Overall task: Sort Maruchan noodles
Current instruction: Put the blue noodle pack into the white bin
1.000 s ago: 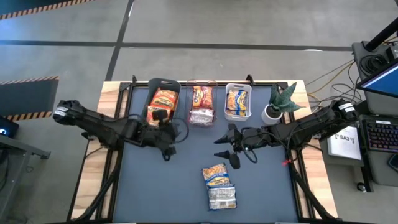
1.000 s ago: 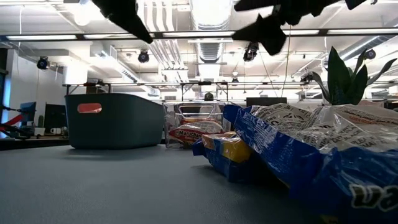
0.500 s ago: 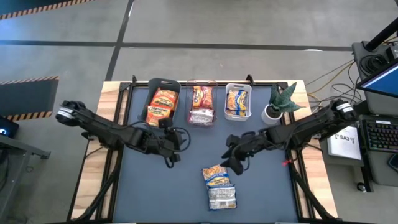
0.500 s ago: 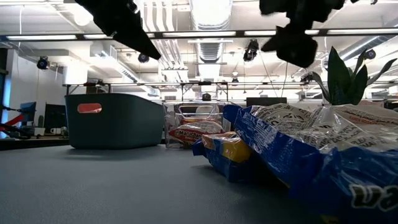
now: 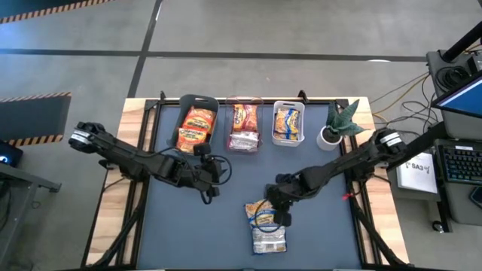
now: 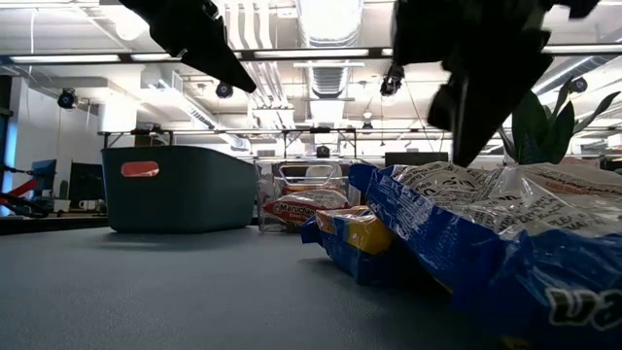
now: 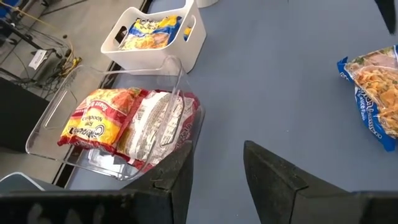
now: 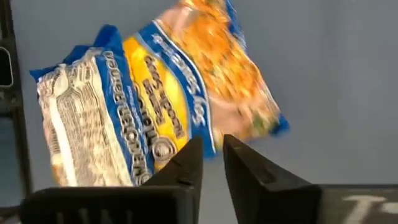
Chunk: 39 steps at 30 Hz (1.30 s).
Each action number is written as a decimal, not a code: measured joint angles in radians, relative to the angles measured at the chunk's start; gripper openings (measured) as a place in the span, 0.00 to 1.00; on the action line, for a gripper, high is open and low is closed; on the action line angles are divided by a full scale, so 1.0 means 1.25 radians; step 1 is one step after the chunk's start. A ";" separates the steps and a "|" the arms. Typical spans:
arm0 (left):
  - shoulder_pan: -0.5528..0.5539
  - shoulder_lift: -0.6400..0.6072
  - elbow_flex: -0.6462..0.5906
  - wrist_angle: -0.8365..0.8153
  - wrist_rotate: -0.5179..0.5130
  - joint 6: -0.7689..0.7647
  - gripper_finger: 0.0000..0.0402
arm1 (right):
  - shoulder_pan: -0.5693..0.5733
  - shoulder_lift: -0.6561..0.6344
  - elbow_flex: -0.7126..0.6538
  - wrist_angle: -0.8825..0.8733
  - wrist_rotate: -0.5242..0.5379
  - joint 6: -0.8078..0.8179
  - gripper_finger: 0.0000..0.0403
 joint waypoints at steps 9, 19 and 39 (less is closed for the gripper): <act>0.000 0.003 0.000 -0.005 0.000 0.009 0.31 | 0.000 0.074 -0.001 0.194 -0.001 -0.118 0.05; 0.000 0.003 0.000 -0.004 0.001 0.015 0.31 | -0.004 0.130 -0.008 0.205 -0.002 -0.138 0.05; -0.004 0.014 0.000 0.024 0.055 0.005 0.31 | -0.066 0.061 -0.011 0.184 0.273 -0.152 0.05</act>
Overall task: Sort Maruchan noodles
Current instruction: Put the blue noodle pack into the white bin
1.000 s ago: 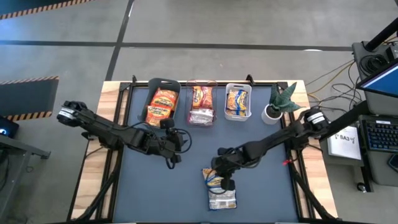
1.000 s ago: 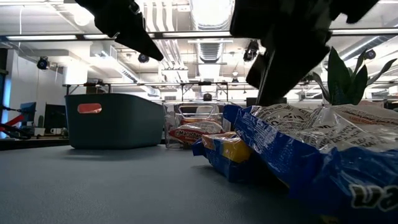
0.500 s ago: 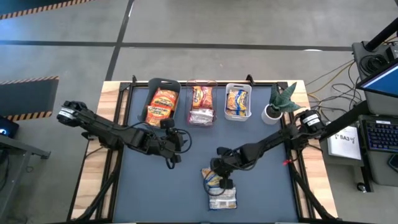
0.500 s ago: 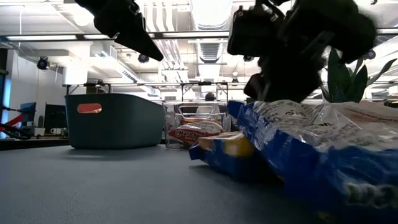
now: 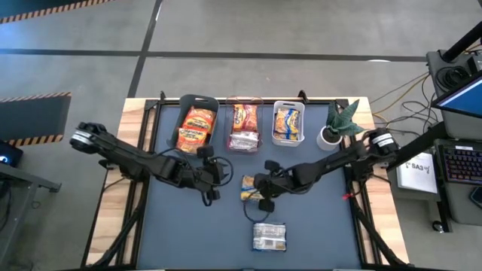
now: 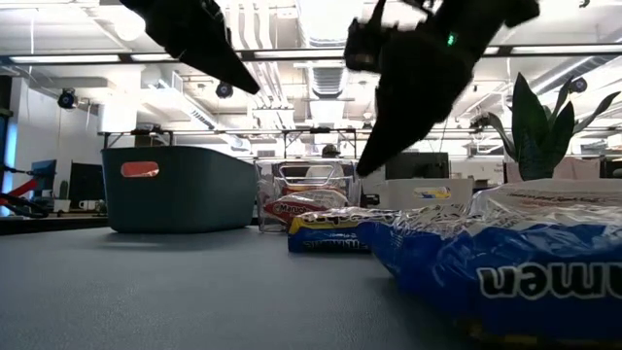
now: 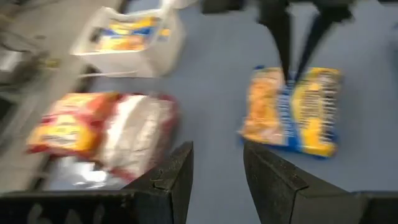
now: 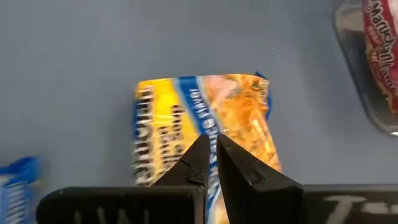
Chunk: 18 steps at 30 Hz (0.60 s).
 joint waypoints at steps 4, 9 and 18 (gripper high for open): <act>-0.004 0.038 0.000 0.057 0.108 0.005 0.31 | 0.005 -0.058 0.000 -0.029 -0.062 0.066 0.05; -0.012 0.129 -0.001 0.145 0.144 0.039 0.30 | 0.029 -0.118 -0.009 -0.090 -0.070 0.185 0.05; -0.006 0.270 -0.002 0.275 0.136 0.079 0.12 | 0.059 -0.162 -0.115 -0.080 -0.093 0.406 0.05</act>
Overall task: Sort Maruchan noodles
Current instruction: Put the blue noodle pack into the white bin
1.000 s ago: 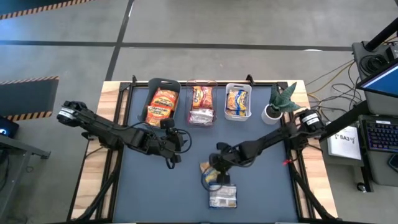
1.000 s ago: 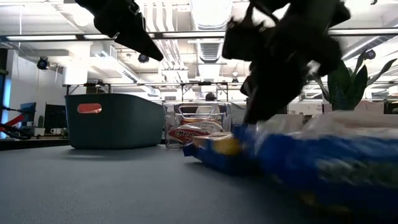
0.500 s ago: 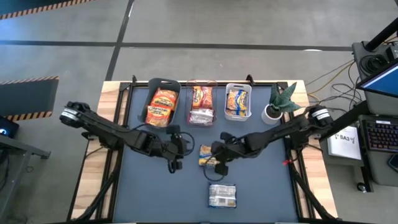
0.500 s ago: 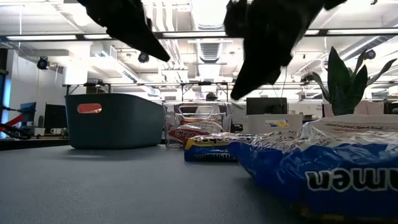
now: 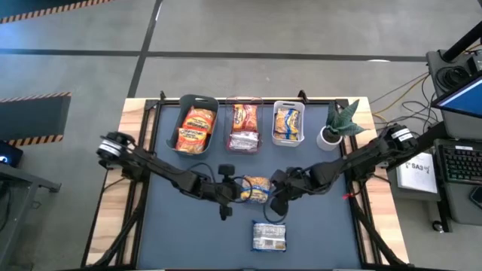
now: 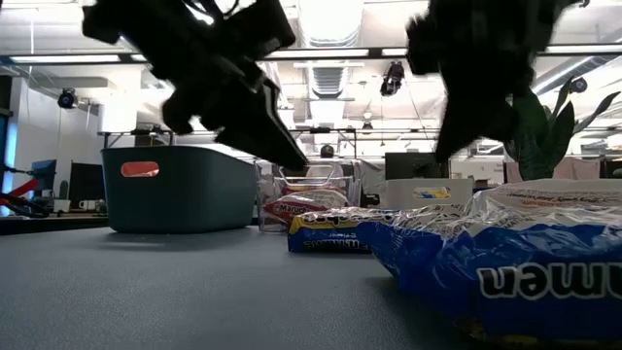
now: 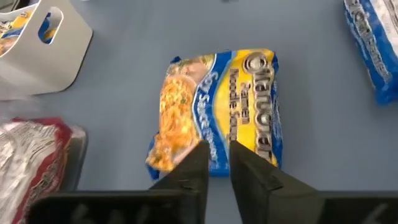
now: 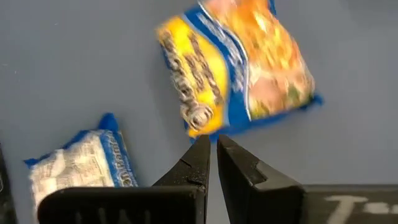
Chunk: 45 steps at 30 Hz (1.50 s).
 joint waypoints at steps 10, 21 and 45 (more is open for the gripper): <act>0.005 0.059 0.000 0.054 -0.001 -0.027 0.01 | -0.010 0.000 -0.128 0.247 0.007 0.103 0.06; 0.015 0.104 0.000 0.095 -0.002 -0.042 0.00 | -0.016 0.000 -0.130 0.241 0.002 0.180 0.42; 0.014 0.110 -0.031 0.093 -0.004 -0.110 0.00 | -0.038 0.106 -0.140 0.397 0.030 0.182 0.86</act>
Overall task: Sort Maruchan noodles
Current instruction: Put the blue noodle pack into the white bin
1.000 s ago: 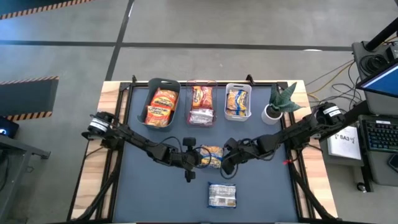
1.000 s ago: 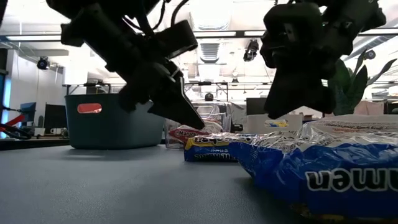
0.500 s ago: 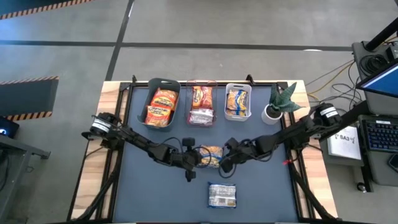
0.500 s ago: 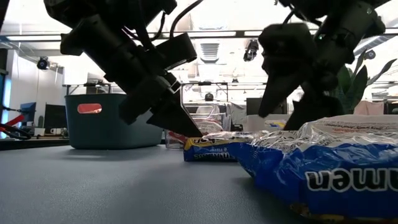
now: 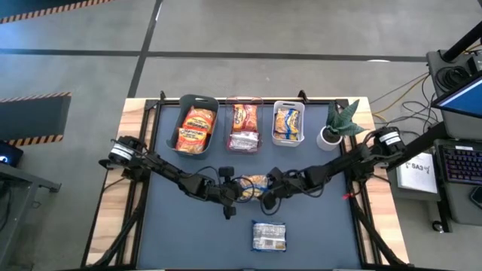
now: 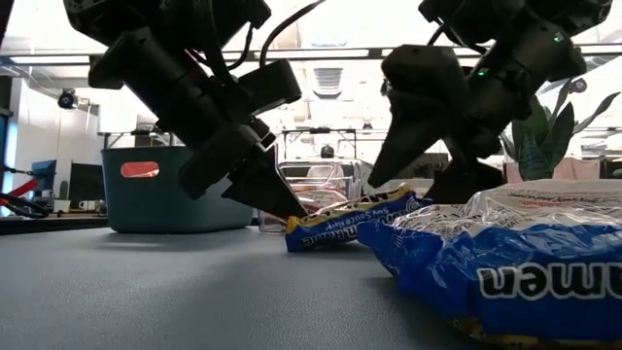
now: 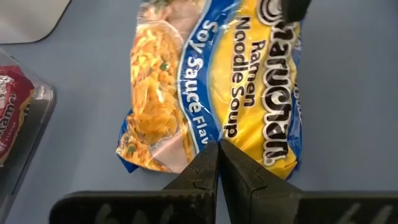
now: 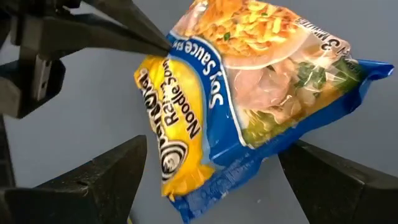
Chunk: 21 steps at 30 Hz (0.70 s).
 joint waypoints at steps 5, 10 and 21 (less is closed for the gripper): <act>0.000 0.001 -0.001 -0.003 0.000 0.001 0.00 | -0.022 0.013 0.000 0.042 0.002 -0.008 0.85; 0.000 0.001 -0.001 0.000 0.002 0.001 0.00 | -0.031 0.048 0.000 0.082 -0.001 -0.006 0.79; 0.000 0.002 -0.001 0.002 0.001 0.004 0.00 | -0.031 0.056 0.000 0.111 -0.008 -0.002 0.57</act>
